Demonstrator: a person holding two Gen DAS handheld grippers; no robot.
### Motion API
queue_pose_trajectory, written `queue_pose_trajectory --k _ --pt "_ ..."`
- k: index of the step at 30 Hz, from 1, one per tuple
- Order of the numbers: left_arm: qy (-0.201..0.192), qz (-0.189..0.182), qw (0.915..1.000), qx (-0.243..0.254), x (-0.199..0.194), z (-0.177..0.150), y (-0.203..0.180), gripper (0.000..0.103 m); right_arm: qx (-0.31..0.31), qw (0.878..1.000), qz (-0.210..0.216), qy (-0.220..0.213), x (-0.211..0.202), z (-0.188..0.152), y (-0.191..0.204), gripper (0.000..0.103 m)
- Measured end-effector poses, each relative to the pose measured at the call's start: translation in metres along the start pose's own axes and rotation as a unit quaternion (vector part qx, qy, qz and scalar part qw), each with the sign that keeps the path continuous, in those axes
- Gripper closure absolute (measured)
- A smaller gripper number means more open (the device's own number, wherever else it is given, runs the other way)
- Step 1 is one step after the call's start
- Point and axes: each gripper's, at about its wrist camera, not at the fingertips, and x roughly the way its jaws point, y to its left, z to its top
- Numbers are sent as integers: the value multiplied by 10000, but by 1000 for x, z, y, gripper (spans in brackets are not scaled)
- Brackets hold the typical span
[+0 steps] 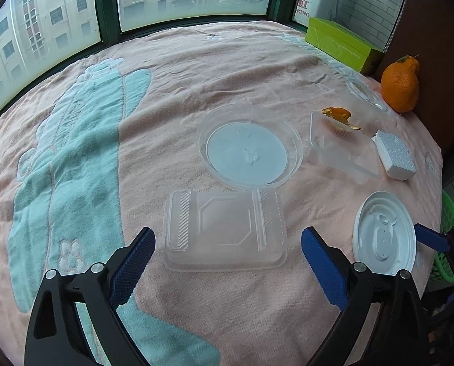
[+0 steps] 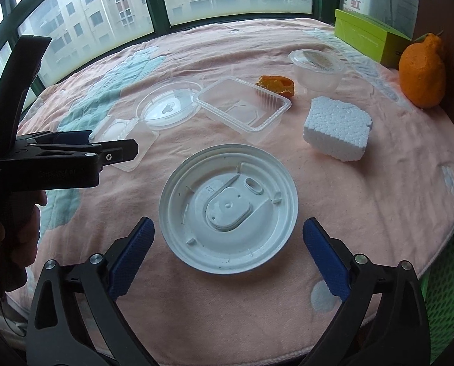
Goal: Collect trash
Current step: 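Grasp the white round lid with the right tool and lift it, then grasp the clear rectangular container with the left tool while the right tool carries the lid toward the basket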
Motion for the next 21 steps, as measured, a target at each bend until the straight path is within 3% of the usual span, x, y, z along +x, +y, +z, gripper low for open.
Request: queue_pose_trajectory --k 2,4,6,13,21 --pt "-19 11 10000 8 1 0 -1 11 -4 10000 -12 38 2 2 -1 5" --pt "-11 -4 10000 24 2 1 -1 23 -17 10000 -38 57 5 5 0 5" --pt "21 -49 10000 -9 4 1 1 29 -40 10000 -63 32 6 7 2 5" --pt "-80 -117 9999 -26 -1 0 4 31 -78 9998 -165 98 19 14 7 5" --pt "-270 -178 9995 36 -23 1 1 31 132 9999 -26 -7 6 13 -1 9"
